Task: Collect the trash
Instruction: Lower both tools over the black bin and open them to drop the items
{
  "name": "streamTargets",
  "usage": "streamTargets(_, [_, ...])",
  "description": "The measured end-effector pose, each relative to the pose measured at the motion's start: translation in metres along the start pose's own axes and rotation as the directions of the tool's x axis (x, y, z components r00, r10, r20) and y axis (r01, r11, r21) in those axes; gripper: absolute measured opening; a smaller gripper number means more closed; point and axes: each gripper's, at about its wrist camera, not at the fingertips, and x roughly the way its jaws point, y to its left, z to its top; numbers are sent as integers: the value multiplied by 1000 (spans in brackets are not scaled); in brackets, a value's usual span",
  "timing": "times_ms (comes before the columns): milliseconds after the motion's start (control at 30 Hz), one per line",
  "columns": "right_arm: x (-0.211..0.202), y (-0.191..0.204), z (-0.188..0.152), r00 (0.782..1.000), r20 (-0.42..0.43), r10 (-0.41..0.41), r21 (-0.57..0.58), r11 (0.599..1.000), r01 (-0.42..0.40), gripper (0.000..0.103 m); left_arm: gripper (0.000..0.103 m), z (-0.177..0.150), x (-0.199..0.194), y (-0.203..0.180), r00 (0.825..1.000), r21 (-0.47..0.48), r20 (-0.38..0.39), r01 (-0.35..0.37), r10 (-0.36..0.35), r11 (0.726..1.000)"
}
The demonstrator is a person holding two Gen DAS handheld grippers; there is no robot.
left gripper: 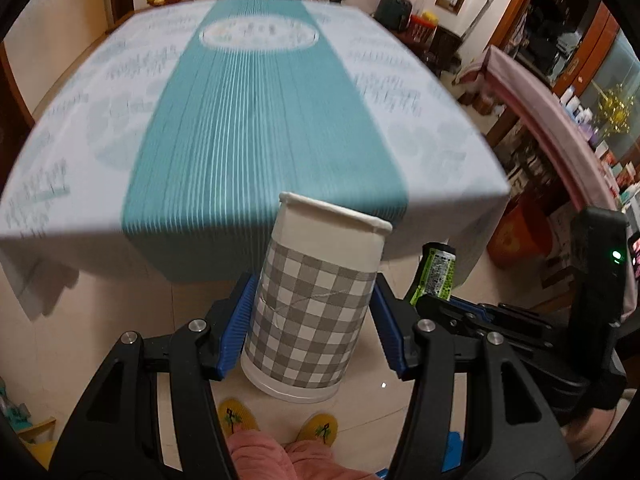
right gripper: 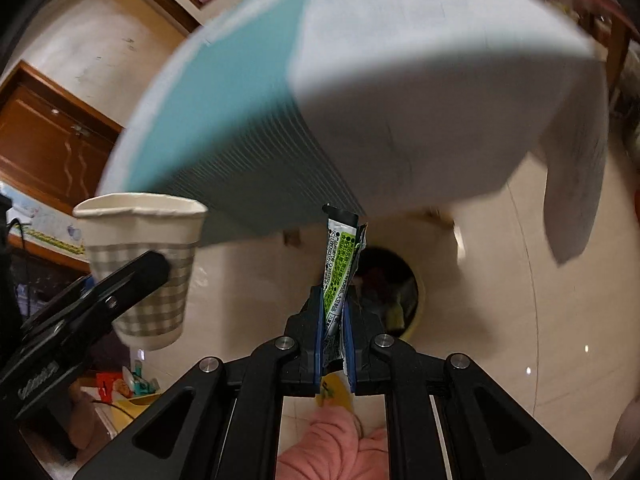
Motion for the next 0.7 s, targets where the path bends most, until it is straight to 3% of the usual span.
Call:
streamTargets(233, [79,-23,-42,998,-65,-18,49,999,21,9,54,-52,76,30,997,31,-81,1,1,1000])
streamTargets(400, [125,-25,-59,996,-90,-23,36,999,26,11,54,-77,124,46,995,40,-99,11,-7,999])
streamTargets(567, [165,-25,-56,994,-100,-40,29,999,43,38,59,-98,166,63,995,21,-94,22,-20,1000])
streamTargets(700, [179,-31,-61,994,-81,-76,21,997,78,39,69,-114,197,75,992,-9,-126,15,-16,1000])
